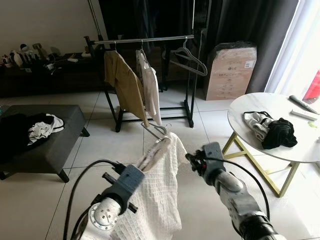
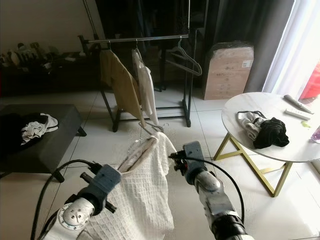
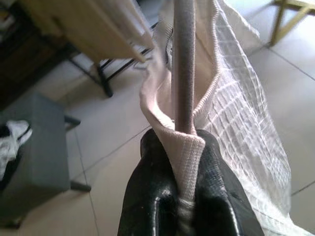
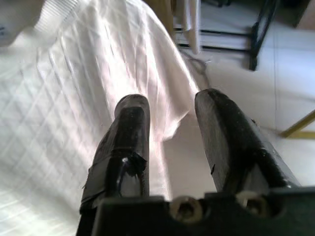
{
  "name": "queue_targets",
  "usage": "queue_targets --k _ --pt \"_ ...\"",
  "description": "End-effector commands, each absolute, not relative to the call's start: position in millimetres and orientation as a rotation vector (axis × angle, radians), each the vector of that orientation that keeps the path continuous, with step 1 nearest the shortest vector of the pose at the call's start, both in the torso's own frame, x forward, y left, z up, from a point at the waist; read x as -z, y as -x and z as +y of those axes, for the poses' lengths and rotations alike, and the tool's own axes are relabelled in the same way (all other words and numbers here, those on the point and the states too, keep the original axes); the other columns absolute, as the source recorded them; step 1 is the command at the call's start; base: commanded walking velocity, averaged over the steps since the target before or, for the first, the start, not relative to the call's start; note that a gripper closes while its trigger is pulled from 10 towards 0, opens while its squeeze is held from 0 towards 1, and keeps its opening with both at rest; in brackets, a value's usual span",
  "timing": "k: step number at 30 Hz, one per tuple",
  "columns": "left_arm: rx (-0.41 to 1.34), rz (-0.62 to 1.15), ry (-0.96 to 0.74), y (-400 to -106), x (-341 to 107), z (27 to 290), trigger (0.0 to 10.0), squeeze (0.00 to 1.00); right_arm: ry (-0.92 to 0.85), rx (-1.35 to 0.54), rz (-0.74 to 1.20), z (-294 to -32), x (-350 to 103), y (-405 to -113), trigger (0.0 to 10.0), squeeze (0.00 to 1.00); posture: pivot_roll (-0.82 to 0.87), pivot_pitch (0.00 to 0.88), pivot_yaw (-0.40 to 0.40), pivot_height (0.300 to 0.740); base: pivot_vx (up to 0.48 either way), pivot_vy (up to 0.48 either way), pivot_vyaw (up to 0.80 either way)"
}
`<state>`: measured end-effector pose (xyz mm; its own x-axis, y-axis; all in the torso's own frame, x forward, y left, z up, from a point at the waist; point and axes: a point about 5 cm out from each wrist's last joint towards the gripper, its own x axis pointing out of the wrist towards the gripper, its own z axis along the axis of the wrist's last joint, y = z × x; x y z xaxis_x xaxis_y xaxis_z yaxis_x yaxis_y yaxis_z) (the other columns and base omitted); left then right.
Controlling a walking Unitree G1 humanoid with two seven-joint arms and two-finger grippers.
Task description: Hang hanger
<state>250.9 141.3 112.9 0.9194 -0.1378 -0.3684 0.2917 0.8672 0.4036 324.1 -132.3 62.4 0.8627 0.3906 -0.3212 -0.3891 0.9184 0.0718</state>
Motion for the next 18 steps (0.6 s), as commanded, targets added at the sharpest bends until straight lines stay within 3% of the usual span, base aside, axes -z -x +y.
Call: queue_targets --k 1,7,9,12,15,16,18 --pt "0.203 0.308 -0.472 -255 -119 145 10.0 0.0 -0.053 -0.456 0.317 -128 -70 -324 10.0 0.0 0.01 0.056 0.024 0.74 0.0 0.0 0.0" --pt "0.214 0.325 -0.443 -257 -113 139 10.0 0.0 -0.088 -0.632 0.353 -131 -63 -305 10.0 0.0 0.01 0.055 0.024 0.74 0.0 0.0 0.0" --pt "0.207 0.325 -0.386 -261 -111 138 10.0 0.0 -0.043 -0.509 0.426 -145 -45 -306 10.0 0.0 0.0 0.05 0.022 0.74 0.0 0.0 0.0" --pt "0.193 0.301 -0.313 -273 -108 153 10.0 0.0 -0.132 -0.277 0.523 -167 -17 -301 10.0 0.0 0.0 0.045 0.02 0.74 0.0 0.0 0.0" --pt "0.116 0.289 -0.27 -288 -101 186 10.0 0.0 -0.094 -0.135 0.653 -183 12 -280 10.0 0.0 0.0 0.028 0.023 0.74 0.0 0.0 0.0" --pt "0.116 0.289 -0.27 -288 -101 186 10.0 0.0 -0.094 -0.135 0.653 -183 12 -280 10.0 0.0 0.0 0.028 0.023 0.74 0.0 0.0 0.0" --pt "-0.059 0.407 -0.205 -289 -69 244 10.0 0.0 -0.158 -0.015 0.773 -191 40 -250 10.0 0.0 -0.01 0.002 0.024 0.74 0.0 0.0 0.0"
